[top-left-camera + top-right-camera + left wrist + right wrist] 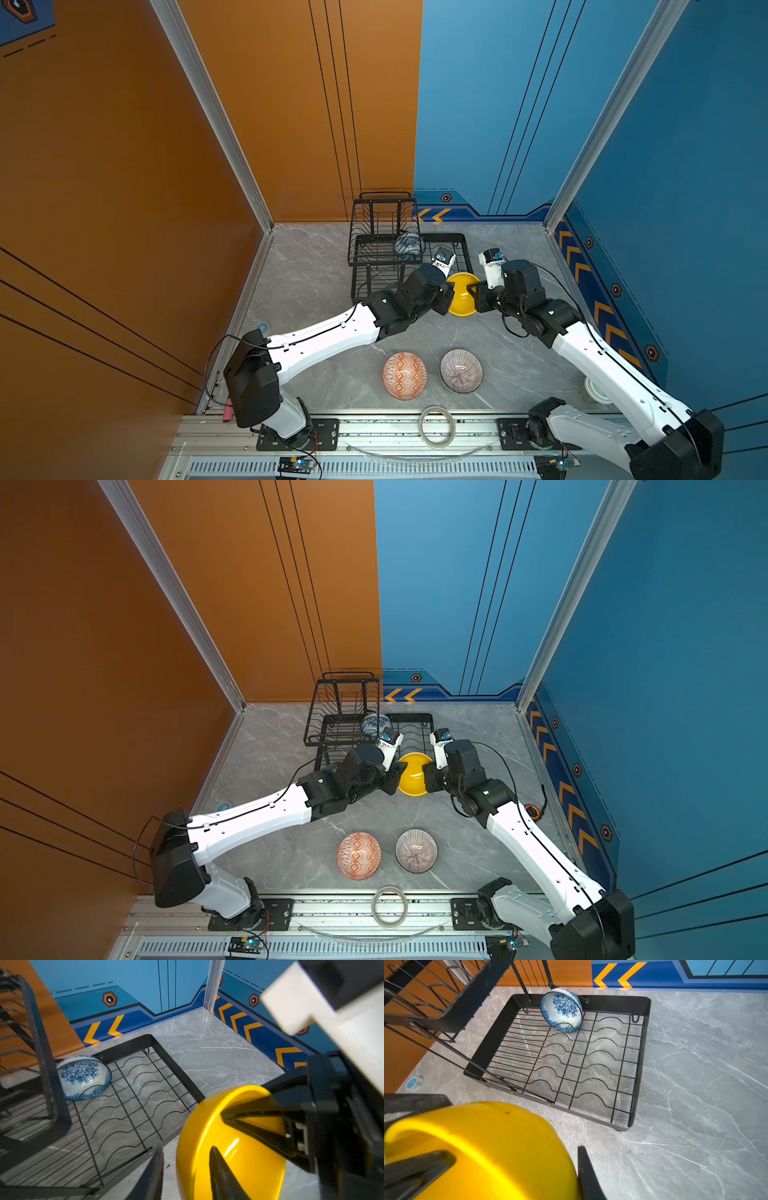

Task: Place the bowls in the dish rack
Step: 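Lift the yellow bowl with the right gripper while the left gripper releases and withdraws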

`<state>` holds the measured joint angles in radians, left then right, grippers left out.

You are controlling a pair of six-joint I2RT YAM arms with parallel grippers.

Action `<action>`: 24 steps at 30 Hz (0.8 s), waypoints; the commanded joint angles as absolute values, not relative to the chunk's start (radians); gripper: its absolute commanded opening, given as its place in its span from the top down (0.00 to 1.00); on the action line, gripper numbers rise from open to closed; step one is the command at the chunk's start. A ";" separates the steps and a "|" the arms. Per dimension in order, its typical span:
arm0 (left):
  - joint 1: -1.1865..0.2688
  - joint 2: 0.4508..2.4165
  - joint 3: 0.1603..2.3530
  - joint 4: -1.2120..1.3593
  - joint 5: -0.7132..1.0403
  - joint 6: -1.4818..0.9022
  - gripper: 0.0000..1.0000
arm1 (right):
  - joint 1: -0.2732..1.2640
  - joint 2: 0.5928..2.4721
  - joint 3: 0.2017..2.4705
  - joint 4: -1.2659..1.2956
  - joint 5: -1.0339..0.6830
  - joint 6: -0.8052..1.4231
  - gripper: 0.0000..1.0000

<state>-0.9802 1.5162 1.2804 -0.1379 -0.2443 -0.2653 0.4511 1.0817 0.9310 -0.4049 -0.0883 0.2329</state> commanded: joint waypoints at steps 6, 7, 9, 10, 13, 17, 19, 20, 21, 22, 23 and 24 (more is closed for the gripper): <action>-0.909 1.343 1.152 -0.223 -0.137 -0.257 0.01 | 0.511 1.043 0.968 -0.388 0.042 0.135 1.00; -0.905 1.329 1.143 -0.235 -0.129 -0.253 0.02 | 0.512 1.042 0.969 -0.389 0.049 0.122 1.00; -0.895 1.294 1.119 -0.257 -0.119 -0.236 0.02 | 0.522 1.035 0.975 -0.387 0.074 0.099 1.00; -0.892 1.278 1.108 -0.266 -0.121 -0.229 0.02 | 0.528 1.030 0.977 -0.385 0.087 0.085 1.00; -0.885 1.229 1.072 -0.282 -0.123 -0.222 0.02 | 0.544 1.014 0.970 -0.357 0.125 0.029 1.00; -0.881 1.174 1.004 -0.289 -0.140 -0.232 0.02 | 0.547 1.014 0.961 -0.301 0.162 -0.041 1.00; -0.881 1.149 0.979 -0.298 -0.152 -0.240 0.02 | 0.550 1.017 0.951 -0.265 0.181 -0.072 1.00; -0.880 1.137 0.968 -0.306 -0.158 -0.247 0.02 | 0.548 1.018 0.944 -0.236 0.192 -0.089 1.00; -0.880 1.126 0.960 -0.313 -0.160 -0.251 0.02 | 0.548 1.020 0.939 -0.214 0.195 -0.102 1.00; -0.876 1.115 0.954 -0.325 -0.162 -0.256 0.02 | 0.548 1.024 0.936 -0.191 0.193 -0.120 1.00; -0.875 1.106 0.949 -0.334 -0.165 -0.256 0.02 | 0.546 1.031 0.936 -0.169 0.195 -0.138 1.00; -0.875 1.100 0.943 -0.339 -0.168 -0.255 0.02 | 0.547 1.037 0.936 -0.149 0.196 -0.156 1.00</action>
